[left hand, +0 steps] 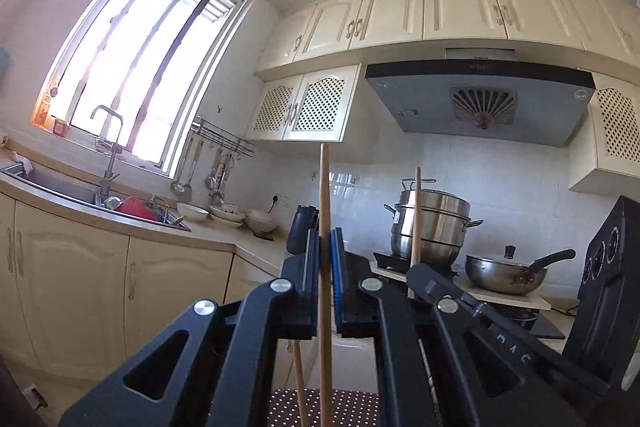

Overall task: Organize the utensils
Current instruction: 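Lift both held chopsticks up over the pink cup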

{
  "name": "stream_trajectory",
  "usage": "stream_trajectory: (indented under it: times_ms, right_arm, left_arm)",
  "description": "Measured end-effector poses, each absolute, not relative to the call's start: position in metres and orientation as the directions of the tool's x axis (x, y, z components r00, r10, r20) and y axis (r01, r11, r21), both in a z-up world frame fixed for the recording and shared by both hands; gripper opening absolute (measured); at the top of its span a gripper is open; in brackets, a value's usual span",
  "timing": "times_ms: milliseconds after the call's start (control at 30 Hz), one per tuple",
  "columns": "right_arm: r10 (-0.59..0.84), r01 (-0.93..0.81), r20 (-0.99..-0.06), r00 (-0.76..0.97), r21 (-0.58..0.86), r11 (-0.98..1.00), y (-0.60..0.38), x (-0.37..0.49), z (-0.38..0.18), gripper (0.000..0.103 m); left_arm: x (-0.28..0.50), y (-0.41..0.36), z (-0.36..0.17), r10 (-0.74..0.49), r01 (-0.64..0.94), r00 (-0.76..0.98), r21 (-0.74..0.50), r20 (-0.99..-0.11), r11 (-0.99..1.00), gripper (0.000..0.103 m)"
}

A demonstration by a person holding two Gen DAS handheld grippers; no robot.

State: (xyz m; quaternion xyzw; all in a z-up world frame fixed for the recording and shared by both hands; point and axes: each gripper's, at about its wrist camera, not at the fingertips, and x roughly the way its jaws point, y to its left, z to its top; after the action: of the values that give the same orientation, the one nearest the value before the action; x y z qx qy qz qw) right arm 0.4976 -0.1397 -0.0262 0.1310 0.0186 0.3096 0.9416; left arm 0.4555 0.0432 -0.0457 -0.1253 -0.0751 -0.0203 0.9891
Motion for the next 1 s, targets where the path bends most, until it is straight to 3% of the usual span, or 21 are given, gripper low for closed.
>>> stream_trajectory:
  times_ms: [400,567,1000]
  right_arm:
    - [0.620,-0.610,0.054,0.783,0.261,0.748,-0.144,0.497,-0.049,0.006]
    - [0.627,-0.616,0.050,0.777,0.261,0.743,-0.145,0.493,-0.054,0.006]
    - [0.651,-0.620,-0.018,0.759,0.285,0.731,-0.154,0.488,-0.082,0.006]
  left_arm:
    - [0.435,0.025,-0.055,0.116,-0.068,0.957,-0.182,0.266,0.981,0.006]
    - [0.433,0.029,-0.053,0.125,-0.072,0.962,-0.214,0.245,0.974,0.006]
    - [0.413,0.005,-0.047,0.133,-0.088,0.940,-0.154,0.315,0.984,0.006]
